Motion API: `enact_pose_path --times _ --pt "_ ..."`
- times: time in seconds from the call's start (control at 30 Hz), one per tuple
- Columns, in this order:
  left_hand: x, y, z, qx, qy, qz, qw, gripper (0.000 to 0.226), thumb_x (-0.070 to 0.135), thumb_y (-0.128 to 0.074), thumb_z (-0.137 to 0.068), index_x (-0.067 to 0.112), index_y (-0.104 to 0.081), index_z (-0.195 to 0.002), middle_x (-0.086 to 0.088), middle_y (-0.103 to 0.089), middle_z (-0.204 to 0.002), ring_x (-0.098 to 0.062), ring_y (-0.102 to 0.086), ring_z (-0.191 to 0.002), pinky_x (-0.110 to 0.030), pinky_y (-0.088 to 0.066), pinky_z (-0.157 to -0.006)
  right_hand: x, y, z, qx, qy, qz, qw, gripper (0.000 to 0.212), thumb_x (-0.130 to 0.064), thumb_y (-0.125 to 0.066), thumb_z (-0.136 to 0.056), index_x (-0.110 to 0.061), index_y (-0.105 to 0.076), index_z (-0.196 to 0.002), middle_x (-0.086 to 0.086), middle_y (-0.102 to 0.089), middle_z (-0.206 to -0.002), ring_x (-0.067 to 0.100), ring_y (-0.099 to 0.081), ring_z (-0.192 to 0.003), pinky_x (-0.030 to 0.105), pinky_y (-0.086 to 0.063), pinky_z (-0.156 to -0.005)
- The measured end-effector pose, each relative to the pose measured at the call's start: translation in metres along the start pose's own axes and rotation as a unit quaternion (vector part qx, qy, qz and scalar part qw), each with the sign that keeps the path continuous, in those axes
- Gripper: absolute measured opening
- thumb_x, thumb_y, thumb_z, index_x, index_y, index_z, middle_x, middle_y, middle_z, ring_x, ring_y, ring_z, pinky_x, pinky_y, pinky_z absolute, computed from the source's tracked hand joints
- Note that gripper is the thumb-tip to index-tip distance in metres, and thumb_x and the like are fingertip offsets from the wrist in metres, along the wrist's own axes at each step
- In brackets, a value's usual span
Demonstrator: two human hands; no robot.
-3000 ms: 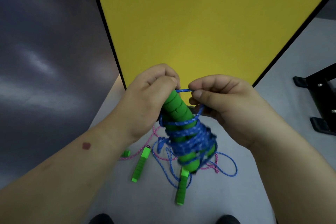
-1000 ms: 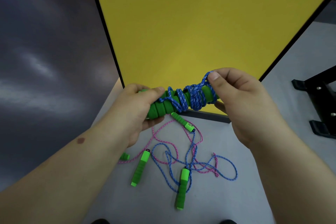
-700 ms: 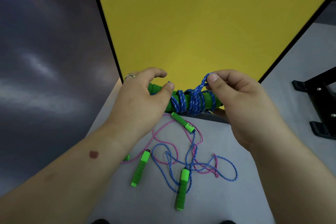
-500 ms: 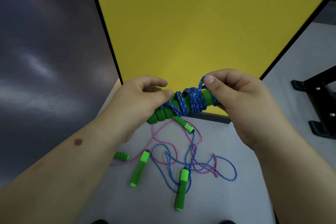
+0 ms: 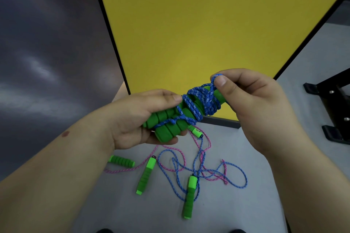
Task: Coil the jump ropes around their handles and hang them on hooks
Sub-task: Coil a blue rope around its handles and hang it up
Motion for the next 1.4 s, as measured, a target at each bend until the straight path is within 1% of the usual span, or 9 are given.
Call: enact_pose_path --times 0.2,0.37,0.47,0.6,0.77,0.9,1.03,1.13,1.4 --pt "-0.002 0.002 -0.005 0.040 -0.027 0.103 0.994 0.034 0.020 -0.065 -0.090 0.015 -0.070 -0.123 -0.016 -0.079 -0.106 -0.030 -0.077 -0.081 -0.038 -0.064 -0.067 0.007 0.009 -0.005 0.104 -0.049 -0.104 0.988 0.032 -0.019 -0.066 -0.094 -0.026 -0.069 -0.125 -0.011 -0.071 -0.126 0.004 -0.063 -0.122 0.037 -0.045 -0.113" --pt "-0.006 0.003 -0.008 -0.021 -0.017 0.092 0.995 0.049 0.019 -0.067 -0.075 0.018 -0.072 -0.123 -0.012 -0.077 -0.105 -0.024 -0.074 -0.078 -0.037 -0.056 -0.073 0.013 -0.002 -0.002 -0.018 -0.143 -0.188 0.971 0.052 -0.018 -0.074 -0.082 -0.028 -0.065 -0.132 0.000 -0.068 -0.132 0.016 -0.068 -0.117 0.041 -0.051 -0.104" --pt "-0.010 -0.002 -0.008 -0.034 -0.016 0.050 0.998 0.042 0.008 -0.065 -0.084 0.018 -0.067 -0.126 -0.020 -0.074 -0.121 -0.033 -0.072 -0.095 -0.041 -0.056 -0.081 0.012 -0.005 -0.001 -0.030 -0.125 -0.192 0.973 0.056 -0.013 -0.079 -0.079 -0.021 -0.063 -0.132 0.003 -0.066 -0.134 0.017 -0.074 -0.106 0.035 -0.058 -0.088" --pt "-0.010 -0.007 -0.011 -0.003 -0.064 -0.090 0.994 0.048 0.010 -0.068 -0.088 0.026 -0.061 -0.132 -0.019 -0.072 -0.123 -0.035 -0.073 -0.104 -0.038 -0.055 -0.079 0.012 -0.008 0.002 -0.065 -0.140 -0.196 0.968 0.052 -0.010 -0.077 -0.080 -0.011 -0.061 -0.129 0.008 -0.076 -0.108 0.027 -0.075 -0.096 0.045 -0.061 -0.084" --pt "-0.009 -0.020 -0.003 -0.088 -0.099 -0.112 0.985 0.077 0.034 -0.081 -0.074 0.037 -0.049 -0.144 0.001 -0.072 -0.131 -0.020 -0.068 -0.123 -0.045 -0.053 -0.106 0.013 -0.015 0.005 -0.055 -0.142 -0.178 0.972 0.039 -0.009 -0.075 -0.086 -0.008 -0.062 -0.123 0.012 -0.077 -0.101 0.034 -0.076 -0.091 0.048 -0.059 -0.086" --pt "-0.006 -0.023 -0.008 0.042 -0.150 -0.132 0.979 0.072 0.067 -0.075 -0.070 0.043 -0.056 -0.135 0.011 -0.075 -0.122 -0.007 -0.071 -0.113 -0.041 -0.054 -0.105 0.012 -0.020 0.007 -0.060 -0.135 -0.187 0.971 0.043 -0.010 -0.078 -0.081 -0.010 -0.064 -0.121 0.017 -0.077 -0.104 0.035 -0.073 -0.097 0.054 -0.057 -0.094" --pt "-0.004 -0.017 -0.012 0.036 -0.185 -0.064 0.980 0.059 0.033 -0.079 -0.085 0.031 -0.059 -0.141 -0.015 -0.071 -0.127 -0.030 -0.074 -0.110 -0.051 -0.059 -0.098 0.006 -0.015 0.005 -0.072 -0.130 -0.288 0.946 0.039 -0.008 -0.061 -0.088 -0.001 -0.059 -0.127 0.028 -0.068 -0.124 0.039 -0.071 -0.101 0.059 -0.055 -0.091" --pt "-0.002 -0.012 -0.012 0.056 -0.223 -0.074 0.970 0.058 0.026 -0.082 -0.077 0.031 -0.068 -0.132 -0.013 -0.071 -0.125 -0.029 -0.076 -0.103 -0.048 -0.063 -0.089 0.006 -0.013 0.004 -0.089 -0.133 -0.316 0.935 0.044 -0.003 -0.053 -0.092 -0.001 -0.052 -0.136 0.027 -0.064 -0.132 0.041 -0.068 -0.107 0.058 -0.052 -0.094" --pt "-0.002 -0.007 -0.012 0.111 -0.247 -0.238 0.933 0.071 0.003 -0.092 -0.070 0.041 -0.067 -0.125 0.011 -0.066 -0.111 -0.025 -0.075 -0.087 -0.053 -0.064 -0.079 0.010 -0.005 0.001 -0.021 -0.169 -0.156 0.973 0.020 -0.011 -0.068 -0.089 -0.010 -0.074 -0.107 0.013 -0.078 -0.097 0.029 -0.072 -0.088 0.050 -0.061 -0.087"
Point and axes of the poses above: each hand's wrist, its own z-axis away from the middle knuckle, its own y-axis out of the back of the hand, x = y × z, the point moved 3 cm from there along -z, towards the middle knuckle
